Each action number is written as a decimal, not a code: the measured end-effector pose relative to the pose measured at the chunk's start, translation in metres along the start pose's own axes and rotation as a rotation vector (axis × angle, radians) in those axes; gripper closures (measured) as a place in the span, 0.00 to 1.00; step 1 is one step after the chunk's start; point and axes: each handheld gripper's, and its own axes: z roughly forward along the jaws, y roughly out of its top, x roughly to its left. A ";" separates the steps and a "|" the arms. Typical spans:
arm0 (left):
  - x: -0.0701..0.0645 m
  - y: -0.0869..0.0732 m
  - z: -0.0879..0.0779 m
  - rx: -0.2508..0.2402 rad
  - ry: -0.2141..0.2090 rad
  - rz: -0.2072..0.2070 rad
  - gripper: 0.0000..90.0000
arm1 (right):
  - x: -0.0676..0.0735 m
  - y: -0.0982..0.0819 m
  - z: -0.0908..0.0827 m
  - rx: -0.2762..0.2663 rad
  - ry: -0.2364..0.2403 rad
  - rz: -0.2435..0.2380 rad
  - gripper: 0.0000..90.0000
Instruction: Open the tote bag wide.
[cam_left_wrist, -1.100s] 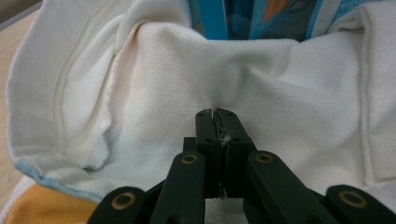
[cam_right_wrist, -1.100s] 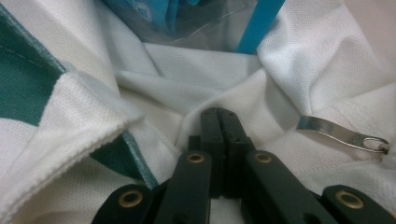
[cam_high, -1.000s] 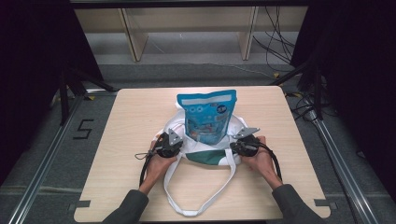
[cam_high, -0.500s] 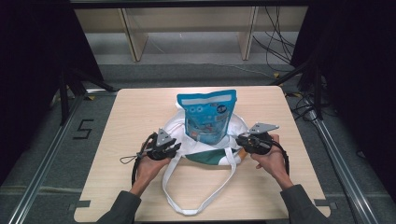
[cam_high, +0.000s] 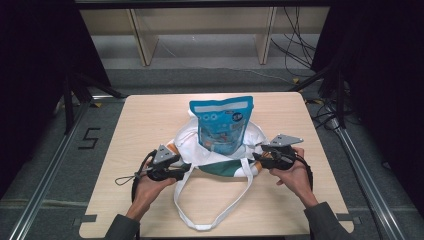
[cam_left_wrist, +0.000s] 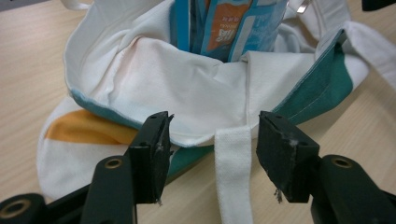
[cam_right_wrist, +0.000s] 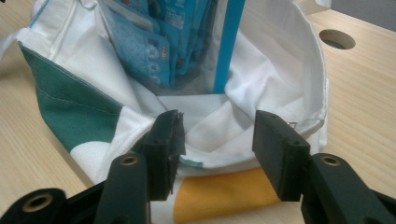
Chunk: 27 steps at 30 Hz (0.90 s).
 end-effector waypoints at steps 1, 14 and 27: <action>0.000 0.000 0.000 0.000 0.000 0.000 0.47 | 0.000 0.000 0.000 0.000 0.000 0.000 0.57; 0.003 -0.011 -0.014 0.032 0.045 0.004 0.40 | 0.012 -0.010 -0.012 0.005 0.019 0.011 0.50; 0.000 -0.022 -0.018 0.022 -0.015 -0.033 0.37 | 0.016 -0.018 -0.016 0.002 0.018 -0.011 0.47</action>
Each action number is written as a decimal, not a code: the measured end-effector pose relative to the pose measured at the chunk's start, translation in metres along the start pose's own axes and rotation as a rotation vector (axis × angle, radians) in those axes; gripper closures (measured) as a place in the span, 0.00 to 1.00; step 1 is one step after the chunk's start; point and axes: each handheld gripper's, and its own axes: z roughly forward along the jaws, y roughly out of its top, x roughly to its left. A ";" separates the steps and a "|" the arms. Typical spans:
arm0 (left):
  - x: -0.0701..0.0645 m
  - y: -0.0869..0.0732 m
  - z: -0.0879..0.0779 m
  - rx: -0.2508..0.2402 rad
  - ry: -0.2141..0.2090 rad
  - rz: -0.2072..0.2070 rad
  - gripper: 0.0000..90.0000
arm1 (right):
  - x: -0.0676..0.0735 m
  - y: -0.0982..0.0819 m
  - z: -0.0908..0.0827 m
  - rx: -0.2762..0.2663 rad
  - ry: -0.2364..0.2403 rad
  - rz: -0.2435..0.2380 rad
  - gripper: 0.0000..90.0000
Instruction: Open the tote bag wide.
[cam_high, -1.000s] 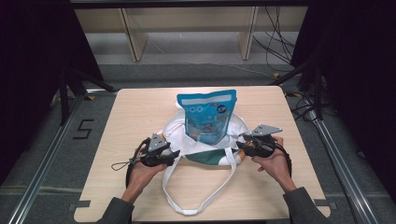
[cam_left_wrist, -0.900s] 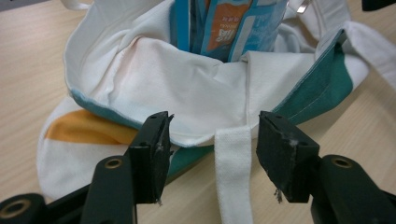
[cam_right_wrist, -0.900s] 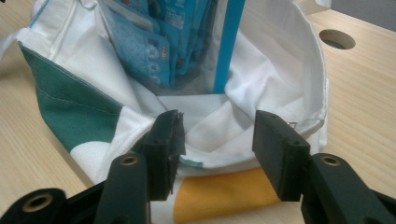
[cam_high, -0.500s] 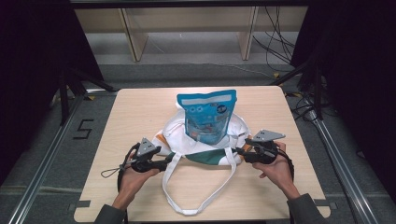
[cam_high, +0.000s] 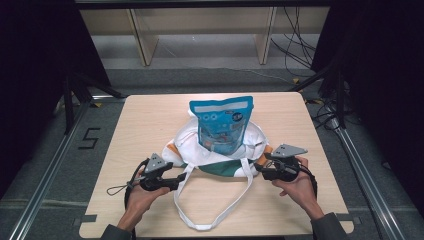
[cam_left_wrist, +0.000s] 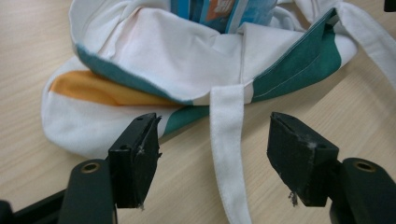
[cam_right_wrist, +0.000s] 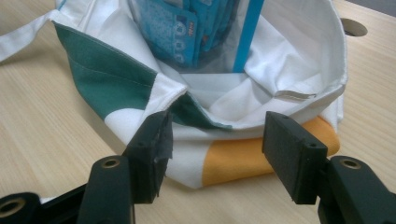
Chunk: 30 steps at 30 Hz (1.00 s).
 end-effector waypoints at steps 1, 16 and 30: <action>0.001 -0.001 -0.001 -0.007 -0.005 -0.003 0.37 | 0.001 0.000 0.000 0.003 0.002 -0.005 0.47; -0.017 -0.019 -0.012 0.000 -0.005 0.035 0.34 | 0.007 -0.008 -0.007 -0.005 -0.006 0.001 0.45; -0.016 -0.030 -0.021 0.017 0.021 0.021 0.34 | 0.009 -0.014 -0.006 0.002 -0.003 -0.016 0.44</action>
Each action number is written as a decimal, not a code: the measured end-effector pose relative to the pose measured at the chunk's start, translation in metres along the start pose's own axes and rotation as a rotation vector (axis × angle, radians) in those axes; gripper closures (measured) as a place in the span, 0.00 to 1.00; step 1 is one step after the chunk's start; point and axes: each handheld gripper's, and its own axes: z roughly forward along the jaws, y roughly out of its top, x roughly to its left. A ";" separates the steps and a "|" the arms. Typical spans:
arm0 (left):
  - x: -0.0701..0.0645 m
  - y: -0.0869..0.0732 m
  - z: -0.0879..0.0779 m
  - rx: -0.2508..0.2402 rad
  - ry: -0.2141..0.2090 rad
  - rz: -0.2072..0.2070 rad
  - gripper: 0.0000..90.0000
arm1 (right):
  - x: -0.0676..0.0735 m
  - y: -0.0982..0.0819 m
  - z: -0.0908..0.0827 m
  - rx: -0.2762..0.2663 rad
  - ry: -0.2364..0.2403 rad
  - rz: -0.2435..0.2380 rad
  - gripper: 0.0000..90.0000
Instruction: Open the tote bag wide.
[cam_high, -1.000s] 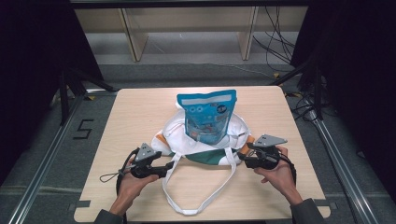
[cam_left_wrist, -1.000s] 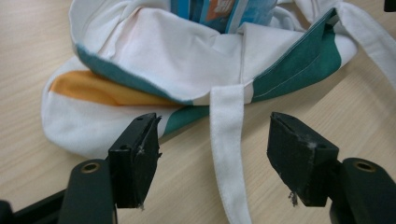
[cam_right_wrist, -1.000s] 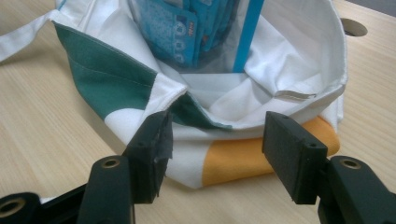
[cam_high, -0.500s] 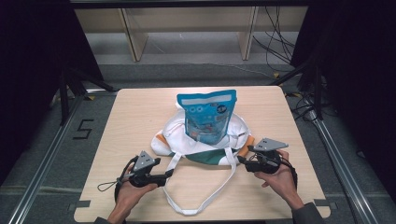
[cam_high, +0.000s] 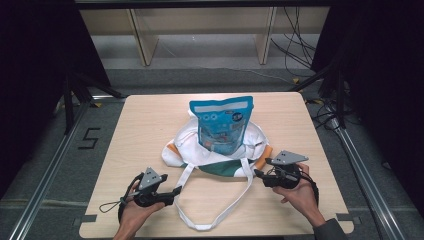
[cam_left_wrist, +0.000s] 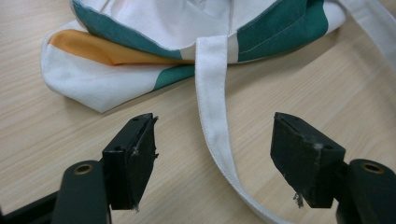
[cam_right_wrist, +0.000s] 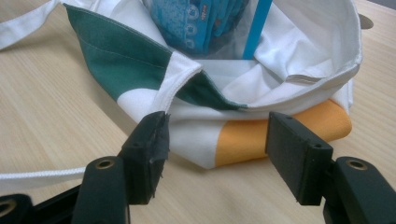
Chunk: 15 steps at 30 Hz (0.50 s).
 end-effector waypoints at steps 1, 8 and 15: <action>-0.001 0.000 0.000 0.005 0.003 0.004 0.34 | 0.000 0.000 0.000 0.004 0.000 0.002 0.44; -0.003 -0.004 -0.004 0.004 0.018 0.028 0.34 | 0.006 -0.006 -0.007 0.009 -0.004 0.010 0.44; -0.005 -0.009 -0.009 0.016 0.020 0.031 0.33 | 0.009 -0.010 -0.010 0.017 -0.008 0.003 0.44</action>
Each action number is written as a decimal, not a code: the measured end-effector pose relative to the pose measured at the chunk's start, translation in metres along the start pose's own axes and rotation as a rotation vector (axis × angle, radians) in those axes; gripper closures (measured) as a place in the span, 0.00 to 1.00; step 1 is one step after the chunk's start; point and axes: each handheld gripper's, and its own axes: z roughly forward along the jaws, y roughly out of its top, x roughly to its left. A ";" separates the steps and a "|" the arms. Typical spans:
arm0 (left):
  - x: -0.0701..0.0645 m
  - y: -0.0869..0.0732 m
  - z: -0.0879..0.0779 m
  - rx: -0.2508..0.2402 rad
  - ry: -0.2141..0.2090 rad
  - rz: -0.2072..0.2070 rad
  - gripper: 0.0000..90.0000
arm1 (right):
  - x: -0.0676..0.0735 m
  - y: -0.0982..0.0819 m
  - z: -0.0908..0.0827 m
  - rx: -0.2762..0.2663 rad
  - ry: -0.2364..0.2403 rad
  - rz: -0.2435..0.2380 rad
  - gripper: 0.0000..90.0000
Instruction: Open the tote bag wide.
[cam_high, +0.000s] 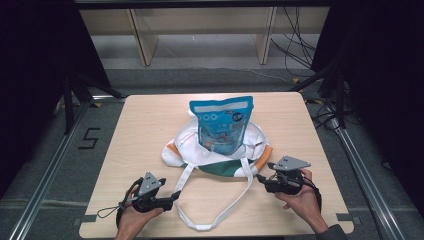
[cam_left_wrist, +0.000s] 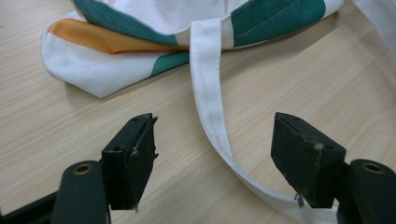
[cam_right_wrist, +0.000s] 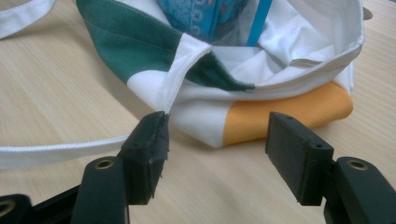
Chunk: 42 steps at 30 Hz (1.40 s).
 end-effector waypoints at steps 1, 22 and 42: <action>-0.002 -0.001 0.001 -0.009 -0.008 -0.032 0.33 | 0.000 -0.001 -0.001 -0.002 -0.003 -0.008 0.43; -0.021 -0.011 -0.013 0.041 -0.033 0.018 0.23 | 0.016 -0.039 -0.032 0.040 0.012 0.061 0.32; -0.030 -0.018 -0.010 0.075 -0.032 0.032 0.17 | 0.032 -0.054 -0.038 0.099 0.062 0.014 0.31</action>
